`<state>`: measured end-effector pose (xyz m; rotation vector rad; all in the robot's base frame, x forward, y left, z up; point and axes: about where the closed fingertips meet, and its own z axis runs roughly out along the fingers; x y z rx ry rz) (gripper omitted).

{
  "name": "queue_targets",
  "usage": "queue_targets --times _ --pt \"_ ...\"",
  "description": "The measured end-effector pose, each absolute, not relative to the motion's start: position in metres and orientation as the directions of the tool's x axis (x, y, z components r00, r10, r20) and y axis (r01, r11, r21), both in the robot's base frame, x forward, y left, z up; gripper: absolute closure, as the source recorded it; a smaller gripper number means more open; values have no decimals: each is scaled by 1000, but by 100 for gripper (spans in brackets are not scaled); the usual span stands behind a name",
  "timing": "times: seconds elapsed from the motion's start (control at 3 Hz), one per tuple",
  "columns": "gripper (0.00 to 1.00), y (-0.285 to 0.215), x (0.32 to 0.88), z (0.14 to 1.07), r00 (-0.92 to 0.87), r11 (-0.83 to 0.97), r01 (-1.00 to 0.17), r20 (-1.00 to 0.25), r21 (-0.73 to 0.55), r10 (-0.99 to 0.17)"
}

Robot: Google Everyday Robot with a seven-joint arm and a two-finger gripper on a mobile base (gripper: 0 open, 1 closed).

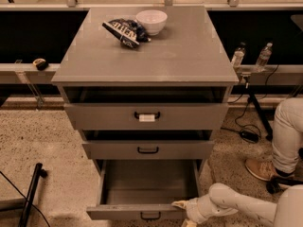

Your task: Open bottom drawer

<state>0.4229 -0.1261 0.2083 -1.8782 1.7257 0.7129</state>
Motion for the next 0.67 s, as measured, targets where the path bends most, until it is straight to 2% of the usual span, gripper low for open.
queue_targets --times 0.67 --pt "29 -127 391 213 23 -91 -994 -680 65 -733"
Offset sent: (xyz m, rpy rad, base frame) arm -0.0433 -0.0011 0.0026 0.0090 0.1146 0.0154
